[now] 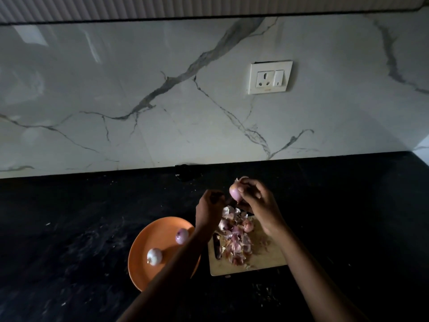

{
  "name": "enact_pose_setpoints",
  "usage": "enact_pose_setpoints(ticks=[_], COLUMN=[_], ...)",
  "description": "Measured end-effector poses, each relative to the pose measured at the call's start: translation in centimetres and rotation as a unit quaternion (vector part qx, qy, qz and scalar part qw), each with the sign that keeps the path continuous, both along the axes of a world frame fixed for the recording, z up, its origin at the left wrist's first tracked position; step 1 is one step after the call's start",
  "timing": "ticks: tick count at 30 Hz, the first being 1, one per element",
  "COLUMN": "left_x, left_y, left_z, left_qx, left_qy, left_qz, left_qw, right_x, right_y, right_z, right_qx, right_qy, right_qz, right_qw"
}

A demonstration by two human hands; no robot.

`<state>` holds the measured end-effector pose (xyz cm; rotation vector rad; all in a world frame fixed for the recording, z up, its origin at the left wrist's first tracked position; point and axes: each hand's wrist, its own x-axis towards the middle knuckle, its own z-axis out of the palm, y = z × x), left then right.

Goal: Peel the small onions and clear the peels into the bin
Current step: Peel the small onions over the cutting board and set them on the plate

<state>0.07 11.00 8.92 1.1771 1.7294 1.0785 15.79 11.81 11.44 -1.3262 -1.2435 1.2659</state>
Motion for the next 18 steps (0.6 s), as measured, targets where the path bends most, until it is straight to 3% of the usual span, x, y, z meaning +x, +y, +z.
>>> enact_pose_setpoints(ticks=[3, 7, 11, 14, 18], left_x=[-0.6, -0.7, -0.6, -0.7, -0.8], left_y=[0.0, 0.3, 0.4, 0.6, 0.7], left_z=[0.2, 1.2, 1.9, 1.9, 1.5], left_qx=[0.018, 0.037, 0.031, 0.053, 0.053], left_qy=[0.021, -0.116, -0.028, 0.022, 0.014], left_qz=[-0.025, -0.075, -0.176, -0.177, -0.156], left_qw=[0.999, 0.99, 0.983, 0.983, 0.986], right_x=[0.6, 0.8, 0.7, 0.7, 0.7], right_y=[-0.2, -0.3, -0.8, -1.0, -1.0], right_z=[-0.4, -0.7, -0.1, -0.2, 0.2], right_qx=[0.046, 0.07, 0.089, 0.108, 0.124], right_qy=[-0.094, -0.165, -0.207, -0.24, -0.245], right_qz=[0.007, 0.032, 0.055, 0.081, 0.084], right_qw=[0.994, 0.983, 0.973, 0.961, 0.958])
